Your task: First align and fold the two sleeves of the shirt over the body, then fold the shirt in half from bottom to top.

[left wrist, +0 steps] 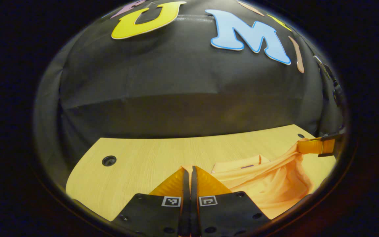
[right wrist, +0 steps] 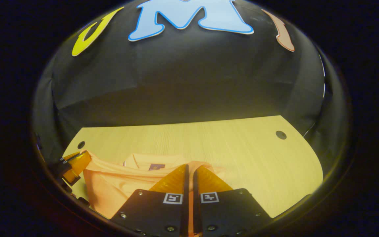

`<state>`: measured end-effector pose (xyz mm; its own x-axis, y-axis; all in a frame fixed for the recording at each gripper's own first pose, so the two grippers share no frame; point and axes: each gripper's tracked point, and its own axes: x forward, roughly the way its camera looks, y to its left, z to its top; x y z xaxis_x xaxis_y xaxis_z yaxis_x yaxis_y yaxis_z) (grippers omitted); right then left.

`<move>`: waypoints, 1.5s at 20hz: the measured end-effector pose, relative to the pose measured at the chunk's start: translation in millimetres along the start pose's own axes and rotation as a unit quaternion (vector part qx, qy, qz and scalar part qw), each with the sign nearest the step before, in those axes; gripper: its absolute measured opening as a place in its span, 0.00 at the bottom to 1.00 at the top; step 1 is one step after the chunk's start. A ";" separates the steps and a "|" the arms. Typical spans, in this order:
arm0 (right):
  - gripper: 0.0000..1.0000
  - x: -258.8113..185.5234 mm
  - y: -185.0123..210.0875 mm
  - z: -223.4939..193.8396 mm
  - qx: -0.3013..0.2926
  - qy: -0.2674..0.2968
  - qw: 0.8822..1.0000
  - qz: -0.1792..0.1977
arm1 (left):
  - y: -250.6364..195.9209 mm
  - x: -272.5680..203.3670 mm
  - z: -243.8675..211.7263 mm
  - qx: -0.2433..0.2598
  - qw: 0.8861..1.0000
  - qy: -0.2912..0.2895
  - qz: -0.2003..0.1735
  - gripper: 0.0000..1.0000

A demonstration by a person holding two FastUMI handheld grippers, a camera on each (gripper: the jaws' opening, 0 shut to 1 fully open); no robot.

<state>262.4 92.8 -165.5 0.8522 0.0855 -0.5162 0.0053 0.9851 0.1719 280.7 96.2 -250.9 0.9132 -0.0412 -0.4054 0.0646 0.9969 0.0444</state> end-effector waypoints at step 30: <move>0.87 -224.0 -29.2 2.2 -0.102 -0.139 0.985 0.028 | -78.9 -231.5 74.8 0.007 0.990 -0.137 0.016 0.99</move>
<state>72.5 44.5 -53.1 0.9587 0.1248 -0.2556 -0.1271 0.9919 0.0078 94.3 22.0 -92.2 0.9897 -0.0276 -0.1406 0.0373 0.9971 0.0669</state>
